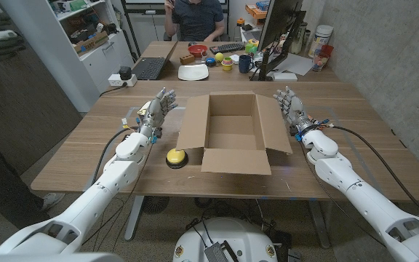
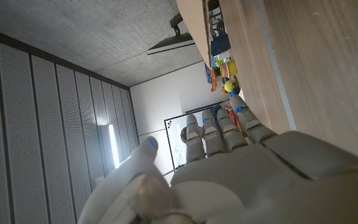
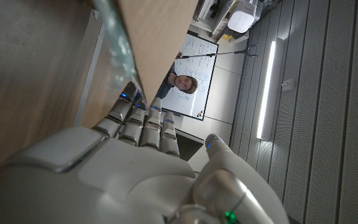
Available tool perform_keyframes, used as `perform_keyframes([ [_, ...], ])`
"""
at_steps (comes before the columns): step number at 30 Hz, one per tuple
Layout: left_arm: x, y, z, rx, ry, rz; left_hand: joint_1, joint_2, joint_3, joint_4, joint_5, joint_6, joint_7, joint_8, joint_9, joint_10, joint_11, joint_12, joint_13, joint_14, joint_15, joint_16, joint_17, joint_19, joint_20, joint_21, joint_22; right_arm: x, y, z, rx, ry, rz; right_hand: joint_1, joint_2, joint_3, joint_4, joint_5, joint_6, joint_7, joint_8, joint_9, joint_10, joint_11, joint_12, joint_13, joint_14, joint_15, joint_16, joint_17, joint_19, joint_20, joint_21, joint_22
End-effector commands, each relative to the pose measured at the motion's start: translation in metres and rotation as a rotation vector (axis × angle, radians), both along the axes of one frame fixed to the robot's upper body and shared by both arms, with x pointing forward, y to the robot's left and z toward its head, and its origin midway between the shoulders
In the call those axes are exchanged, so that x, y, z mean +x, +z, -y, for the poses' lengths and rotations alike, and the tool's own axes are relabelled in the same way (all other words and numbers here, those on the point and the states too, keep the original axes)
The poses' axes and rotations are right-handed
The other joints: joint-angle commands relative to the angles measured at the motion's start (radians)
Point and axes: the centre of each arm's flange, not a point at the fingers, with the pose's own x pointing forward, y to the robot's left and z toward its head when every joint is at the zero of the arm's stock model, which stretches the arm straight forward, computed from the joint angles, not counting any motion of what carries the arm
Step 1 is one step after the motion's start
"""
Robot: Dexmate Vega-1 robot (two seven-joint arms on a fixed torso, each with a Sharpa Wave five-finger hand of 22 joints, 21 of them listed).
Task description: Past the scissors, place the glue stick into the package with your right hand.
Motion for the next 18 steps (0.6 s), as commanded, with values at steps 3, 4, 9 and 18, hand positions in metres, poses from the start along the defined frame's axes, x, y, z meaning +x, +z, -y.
perform_keyframes([
  [3,-0.006,-0.001,-0.021,-0.101,0.023,0.02,0.011,0.0,0.007,-0.002,0.007,0.006,0.0,0.006,0.005,0.008,0.0,0.007,0.003,0.007,-0.001,0.007,0.002,0.0,0.01,0.006,0.004,-0.016,0.017,0.003,-0.035,-0.017,0.084,-0.005,0.011,0.007,0.0,0.004,0.009,-0.001,0.007,0.003,0.006,0.003,0.003,0.003,0.008,0.002,0.006,0.004,0.009,0.001,0.006,0.004],
  [4,-0.006,-0.001,-0.021,-0.099,0.024,0.019,0.011,0.0,0.007,-0.002,0.007,0.006,0.0,0.006,0.005,0.008,0.001,0.007,0.003,0.007,-0.001,0.007,0.002,0.0,0.01,0.005,0.004,-0.017,0.019,0.003,-0.049,-0.021,0.09,-0.005,0.011,0.007,0.0,0.004,0.009,-0.001,0.007,0.003,0.006,0.002,0.003,0.003,0.008,0.002,0.006,0.004,0.008,0.001,0.006,0.004],
  [9,-0.005,-0.002,-0.019,-0.097,0.018,0.016,0.011,0.0,0.007,-0.002,0.007,0.005,0.0,0.006,0.005,0.009,0.0,0.007,0.003,0.008,-0.001,0.008,0.002,0.001,0.009,0.005,0.004,-0.024,0.031,0.005,-0.105,-0.058,0.136,-0.004,0.01,0.007,-0.001,0.004,0.01,0.0,0.007,0.003,0.007,0.003,0.003,0.003,0.008,0.002,0.006,0.004,0.009,0.002,0.006,0.004],
  [18,-0.007,0.0,-0.02,-0.092,0.022,0.023,0.011,-0.001,0.006,-0.002,0.007,0.007,0.001,0.006,0.005,0.008,0.002,0.007,0.003,0.006,-0.001,0.007,0.002,0.001,0.01,0.003,0.004,-0.034,0.051,0.013,-0.186,-0.138,0.205,0.0,0.009,0.009,-0.005,0.005,0.011,-0.002,0.007,0.003,0.009,0.002,0.004,0.003,0.009,-0.001,0.006,0.002,0.01,0.002,0.005,0.004],
])
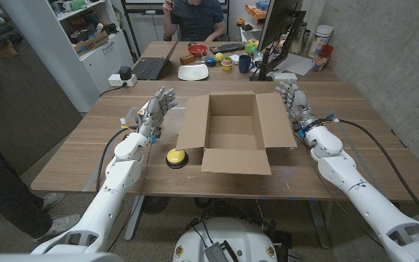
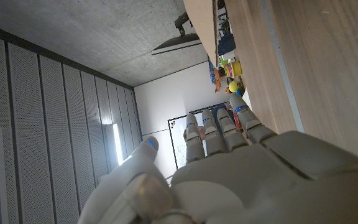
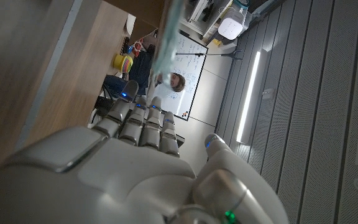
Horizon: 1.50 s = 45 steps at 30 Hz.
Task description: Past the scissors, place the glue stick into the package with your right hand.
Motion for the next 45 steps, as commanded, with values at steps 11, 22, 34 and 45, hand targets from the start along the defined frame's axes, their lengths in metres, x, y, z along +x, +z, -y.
perform_keyframes([
  [11,-0.002,0.0,0.001,0.004,-0.004,0.003,0.011,-0.001,0.006,-0.003,0.007,0.009,0.0,0.007,0.005,0.008,0.001,0.007,0.003,0.007,-0.001,0.007,0.001,0.002,0.01,0.002,0.004,-0.025,0.048,0.016,-0.226,-0.227,0.147,0.009,0.009,0.011,-0.012,0.005,0.017,-0.007,0.01,0.003,0.011,-0.002,0.004,0.003,0.011,-0.005,0.005,0.001,0.011,0.0,-0.001,0.004],
  [22,-0.006,0.002,0.002,0.007,-0.006,0.012,0.011,-0.001,0.005,-0.003,0.008,0.009,0.0,0.007,0.005,0.008,0.001,0.007,0.003,0.007,-0.002,0.007,0.001,0.002,0.01,0.0,0.004,-0.037,0.067,0.03,-0.376,-0.393,0.168,0.013,0.009,0.012,-0.016,0.005,0.024,-0.012,0.011,0.003,0.014,0.0,0.005,0.002,-0.002,-0.003,0.001,0.001,-0.004,0.002,-0.01,0.003],
  [34,-0.003,0.0,0.004,0.014,-0.007,0.0,0.011,-0.002,0.003,-0.004,0.008,0.009,0.0,0.006,0.005,0.008,0.0,0.006,0.003,0.007,-0.001,0.007,0.001,0.003,0.01,-0.002,0.004,-0.042,0.069,0.057,-0.499,-0.581,0.138,0.011,0.005,0.01,-0.016,0.005,0.031,-0.016,0.013,0.003,0.013,-0.007,0.005,0.002,-0.004,-0.005,0.001,0.002,-0.007,0.003,-0.015,0.001],
  [45,0.001,0.011,0.008,0.02,-0.009,0.003,0.011,-0.004,0.002,-0.004,0.008,0.009,-0.001,0.006,0.005,0.008,0.002,0.006,0.003,0.007,-0.001,0.007,0.001,0.003,0.01,-0.004,0.004,-0.047,0.075,0.082,-0.529,-0.662,0.123,0.012,-0.006,0.004,-0.02,0.004,0.033,-0.016,0.012,0.003,0.013,-0.007,0.005,0.002,-0.004,-0.002,0.002,0.001,-0.006,0.008,-0.018,0.0],
])
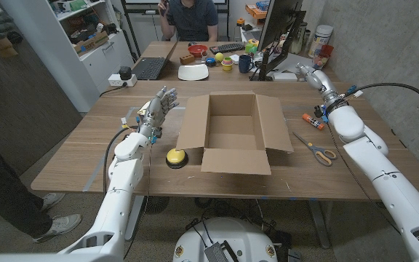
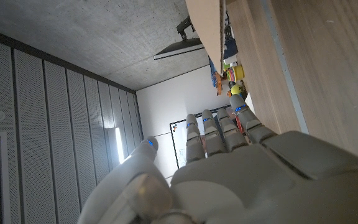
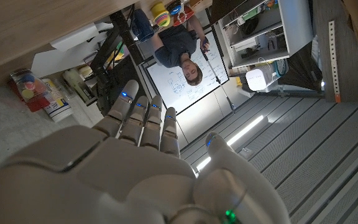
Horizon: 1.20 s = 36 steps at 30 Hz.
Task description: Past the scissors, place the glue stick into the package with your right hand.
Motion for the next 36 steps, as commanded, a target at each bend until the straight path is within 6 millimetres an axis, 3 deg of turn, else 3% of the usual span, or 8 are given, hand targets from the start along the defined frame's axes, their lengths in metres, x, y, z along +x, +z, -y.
perform_keyframes([
  [1,0.002,0.01,0.003,0.005,0.007,0.004,0.007,0.0,0.002,-0.004,0.004,0.009,-0.001,0.006,0.005,0.008,0.003,0.006,0.004,0.007,-0.001,0.007,0.004,0.003,0.01,-0.004,0.004,-0.008,0.01,0.028,-0.064,-0.153,0.005,0.006,-0.013,-0.002,-0.01,0.004,0.006,0.0,0.004,0.003,0.008,-0.002,0.004,0.003,-0.001,0.003,0.003,0.001,-0.003,0.004,-0.002,0.003],
  [11,-0.009,0.017,-0.002,0.018,0.088,-0.076,0.007,0.0,0.001,-0.004,0.005,0.007,-0.001,0.005,0.005,0.006,0.001,0.005,0.004,0.006,0.0,0.007,0.004,0.004,0.01,-0.005,0.005,-0.019,0.027,0.051,-0.092,-0.267,0.028,0.007,-0.022,-0.006,-0.013,0.004,0.005,-0.001,0.003,0.003,0.007,-0.001,0.004,0.003,0.001,0.006,0.003,0.001,0.003,0.007,-0.002,0.004],
  [16,-0.011,0.021,-0.004,0.034,0.098,-0.099,0.007,0.006,0.002,-0.002,0.005,0.008,0.003,0.006,0.005,0.007,0.008,0.006,0.004,0.008,0.003,0.008,0.004,0.033,0.02,0.004,0.005,-0.016,0.028,0.06,-0.098,-0.282,0.014,0.007,-0.025,-0.008,-0.014,0.004,0.005,0.0,0.003,0.003,0.007,-0.002,0.004,0.003,0.002,0.006,0.004,0.001,0.006,0.008,-0.002,0.004],
  [36,-0.013,0.025,-0.001,0.016,0.099,-0.068,0.008,0.009,0.003,-0.002,0.004,0.005,0.005,0.005,0.005,0.003,0.013,0.005,0.004,0.008,0.007,0.008,0.004,0.035,0.016,0.001,0.005,-0.015,0.024,0.076,-0.235,-0.536,-0.032,0.013,-0.043,-0.015,-0.026,0.004,0.012,0.002,0.004,0.003,0.015,-0.005,0.007,0.003,0.019,0.001,0.008,-0.001,0.027,0.009,0.0,0.005],
])
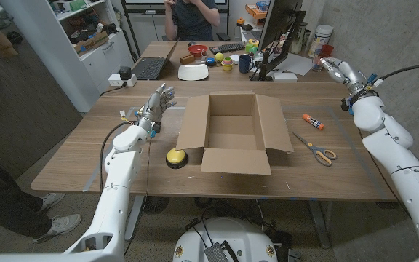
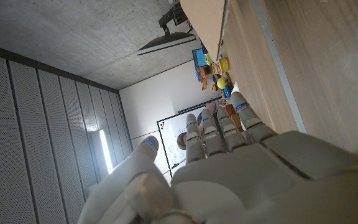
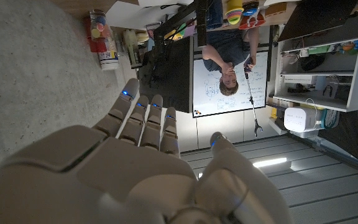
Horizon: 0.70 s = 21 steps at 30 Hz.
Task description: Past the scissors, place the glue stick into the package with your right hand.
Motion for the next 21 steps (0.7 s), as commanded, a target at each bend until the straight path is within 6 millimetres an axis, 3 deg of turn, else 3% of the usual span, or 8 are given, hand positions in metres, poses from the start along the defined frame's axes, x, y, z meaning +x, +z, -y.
perform_keyframes([
  [1,-0.0025,0.0044,0.001,0.001,0.008,0.014,0.004,0.005,0.003,-0.002,0.004,0.002,0.002,0.005,0.005,-0.001,0.009,0.004,0.004,0.003,0.002,0.008,0.001,0.007,-0.004,0.0,0.005,0.0003,-0.0038,0.0124,-0.066,-0.156,-0.039,0.007,-0.015,0.001,-0.011,0.004,0.013,0.002,0.004,0.003,0.011,0.001,0.007,0.003,0.012,0.003,0.008,0.002,0.013,0.003,-0.001,0.002],
  [8,-0.0009,0.0027,0.0049,0.0,0.011,0.009,0.004,0.005,0.002,-0.002,0.003,0.002,0.002,0.005,0.005,-0.002,0.007,0.004,0.004,0.003,0.003,0.008,0.001,0.007,-0.004,-0.001,0.005,0.0036,-0.007,0.0178,-0.107,-0.242,-0.11,0.014,-0.023,-0.001,-0.019,0.004,0.015,0.002,0.004,0.003,0.009,-0.001,0.006,0.003,0.012,0.004,0.007,0.001,0.014,0.002,-0.003,0.002],
  [21,-0.0014,0.001,0.0077,-0.001,0.015,0.011,0.003,0.003,0.0,-0.003,0.002,0.002,0.002,0.005,0.005,-0.002,0.007,0.004,0.004,0.002,0.001,0.008,0.001,0.005,-0.003,-0.003,0.006,0.0098,-0.0084,0.0196,-0.147,-0.288,-0.157,0.053,-0.051,-0.002,-0.056,0.006,0.007,0.005,0.001,0.003,0.004,-0.007,0.004,0.003,0.017,0.003,0.006,-0.001,0.032,0.005,-0.005,0.001],
])
